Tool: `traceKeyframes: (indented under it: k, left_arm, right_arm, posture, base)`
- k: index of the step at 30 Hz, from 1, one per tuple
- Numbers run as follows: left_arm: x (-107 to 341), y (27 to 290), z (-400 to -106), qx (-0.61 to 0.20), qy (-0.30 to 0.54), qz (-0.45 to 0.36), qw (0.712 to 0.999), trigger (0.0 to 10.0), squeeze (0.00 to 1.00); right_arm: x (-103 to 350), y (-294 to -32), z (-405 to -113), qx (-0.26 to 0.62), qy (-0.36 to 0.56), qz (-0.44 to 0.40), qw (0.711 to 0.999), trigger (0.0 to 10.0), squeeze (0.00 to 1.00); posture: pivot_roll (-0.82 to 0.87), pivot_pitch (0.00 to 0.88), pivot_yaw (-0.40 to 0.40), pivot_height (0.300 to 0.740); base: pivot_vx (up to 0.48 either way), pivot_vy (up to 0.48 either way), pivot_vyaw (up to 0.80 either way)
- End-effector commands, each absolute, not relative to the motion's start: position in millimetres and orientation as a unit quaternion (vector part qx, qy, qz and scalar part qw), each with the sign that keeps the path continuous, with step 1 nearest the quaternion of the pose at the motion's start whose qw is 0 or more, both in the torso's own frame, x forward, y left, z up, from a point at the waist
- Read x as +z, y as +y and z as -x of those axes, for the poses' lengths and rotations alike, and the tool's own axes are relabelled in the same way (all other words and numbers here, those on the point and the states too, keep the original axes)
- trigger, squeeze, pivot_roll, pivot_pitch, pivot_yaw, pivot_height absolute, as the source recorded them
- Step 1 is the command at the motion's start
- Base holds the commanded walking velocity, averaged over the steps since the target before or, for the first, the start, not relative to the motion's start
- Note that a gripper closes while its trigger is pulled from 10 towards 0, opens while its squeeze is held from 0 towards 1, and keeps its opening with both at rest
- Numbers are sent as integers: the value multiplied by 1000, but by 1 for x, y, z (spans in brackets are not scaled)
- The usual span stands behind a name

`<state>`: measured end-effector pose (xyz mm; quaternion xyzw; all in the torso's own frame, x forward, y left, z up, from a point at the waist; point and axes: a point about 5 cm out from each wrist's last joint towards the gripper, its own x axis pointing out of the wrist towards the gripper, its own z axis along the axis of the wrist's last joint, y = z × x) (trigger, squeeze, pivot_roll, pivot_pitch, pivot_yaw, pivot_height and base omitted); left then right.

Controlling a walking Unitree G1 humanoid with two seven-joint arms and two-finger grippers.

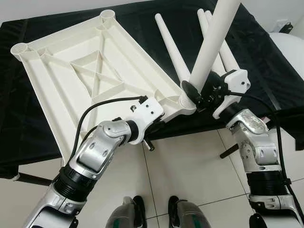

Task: Building children table

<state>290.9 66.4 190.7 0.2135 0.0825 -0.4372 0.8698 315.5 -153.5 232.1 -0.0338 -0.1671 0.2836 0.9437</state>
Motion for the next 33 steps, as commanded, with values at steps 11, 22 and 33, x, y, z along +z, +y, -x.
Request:
traceKeyframes:
  k: [11,22,33]
  left_arm:
    - [188,66,-287,-441,84,-212,868,10000,0]
    - [190,66,-287,-441,82,-210,869,10000,0]
    - [192,68,-288,-439,82,-210,870,10000,0]
  right_arm:
    - [229,-147,-311,357,-144,41,922,10000,0]
    - [236,-155,-318,362,-143,57,919,10000,0]
    - [241,-165,-329,365,-141,71,918,10000,0]
  posture:
    - [-93,235,36,740]
    - [-91,240,36,740]
    - [-85,242,41,740]
  base:
    - [0,0,0]
    - [0,0,0]
    - [0,0,0]
